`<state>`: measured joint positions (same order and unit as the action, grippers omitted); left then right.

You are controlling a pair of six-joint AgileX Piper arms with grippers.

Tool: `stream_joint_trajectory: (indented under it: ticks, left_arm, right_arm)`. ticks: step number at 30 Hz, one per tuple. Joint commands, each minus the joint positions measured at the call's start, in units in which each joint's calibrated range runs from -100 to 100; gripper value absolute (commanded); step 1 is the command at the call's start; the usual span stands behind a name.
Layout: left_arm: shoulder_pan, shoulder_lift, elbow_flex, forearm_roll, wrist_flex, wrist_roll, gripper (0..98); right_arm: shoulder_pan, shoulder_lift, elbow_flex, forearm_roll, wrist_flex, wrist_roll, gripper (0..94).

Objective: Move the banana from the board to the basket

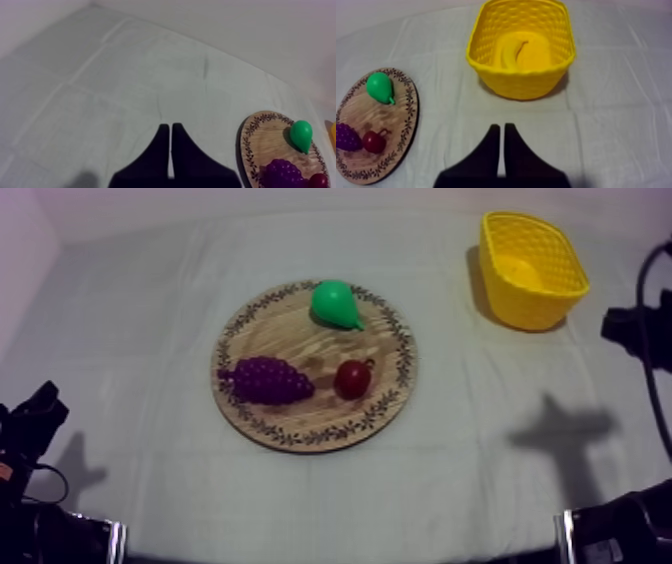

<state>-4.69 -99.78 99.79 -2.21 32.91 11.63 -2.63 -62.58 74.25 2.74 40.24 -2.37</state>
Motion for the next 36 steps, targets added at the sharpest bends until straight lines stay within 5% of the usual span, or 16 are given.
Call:
stream_joint_trajectory:
  ticks: [1, 16, 23, 36]
  left_arm:
    - [0.0, 0.0, 0.0, 0.03, 0.0, 0.0, 0.1]
    - [0.0, 0.0, 0.0, 0.03, 0.0, 0.0, 0.1]
    - [0.0, 0.0, 0.0, 0.03, 0.0, 0.0, 0.1]
    - [0.0, 0.0, 0.0, 0.03, 0.0, 0.0, 0.1]
  right_arm:
    - [0.6, -11.1, 6.8, -1.2, 0.1, 1.3, 0.7]
    - [3.9, -31.5, 21.8, -5.8, 2.4, 7.6, 0.7]
    - [5.3, -32.9, 24.4, -4.5, 0.9, 6.0, 0.7]
    - [6.5, -33.1, 25.4, -4.1, -2.1, 13.5, 0.7]
